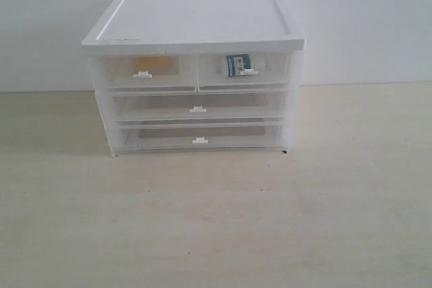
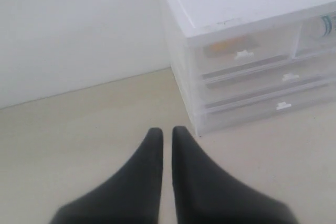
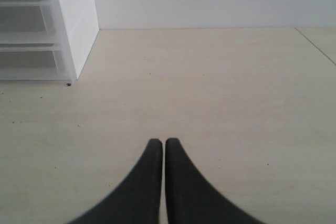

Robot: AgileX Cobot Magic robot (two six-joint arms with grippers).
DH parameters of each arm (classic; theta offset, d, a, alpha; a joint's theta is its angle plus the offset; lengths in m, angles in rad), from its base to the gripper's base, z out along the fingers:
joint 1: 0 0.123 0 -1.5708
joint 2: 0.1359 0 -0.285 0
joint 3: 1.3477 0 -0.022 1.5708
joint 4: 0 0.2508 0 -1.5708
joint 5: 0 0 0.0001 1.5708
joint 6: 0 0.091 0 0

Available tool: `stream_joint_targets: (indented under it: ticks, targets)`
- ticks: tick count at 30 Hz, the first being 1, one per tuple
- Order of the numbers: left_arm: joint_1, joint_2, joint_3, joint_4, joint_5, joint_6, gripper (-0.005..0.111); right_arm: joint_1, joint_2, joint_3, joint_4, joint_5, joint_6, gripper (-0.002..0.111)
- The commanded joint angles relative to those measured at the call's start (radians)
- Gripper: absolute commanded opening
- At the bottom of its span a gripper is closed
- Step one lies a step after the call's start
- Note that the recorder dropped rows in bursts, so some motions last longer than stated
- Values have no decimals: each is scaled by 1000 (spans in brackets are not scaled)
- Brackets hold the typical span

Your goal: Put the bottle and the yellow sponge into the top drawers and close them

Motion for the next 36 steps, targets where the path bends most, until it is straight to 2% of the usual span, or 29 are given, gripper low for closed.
stream_joint_targets:
  ticks: [1,9,19,25,30,36]
  targets:
    - [-1,-113,43,-28,12,0,4,0,-5,-1,-2,-9,-2,0]
    - [-1,-205,111,-21,-3,0,4,0,-5,-1,-2,-9,-2,0]
    - [-1,-212,220,-17,-132,17,4,0,-5,-1,-2,-9,-2,0]
    - [-1,-230,303,-129,-235,199,4,0,-5,-1,-2,-9,-2,0]
    - [1,-298,366,-161,-269,248,4,0,-5,-1,-2,-9,-2,0]
    - [89,-457,424,-230,-238,293,4,0,-5,-1,-2,-9,-2,0]
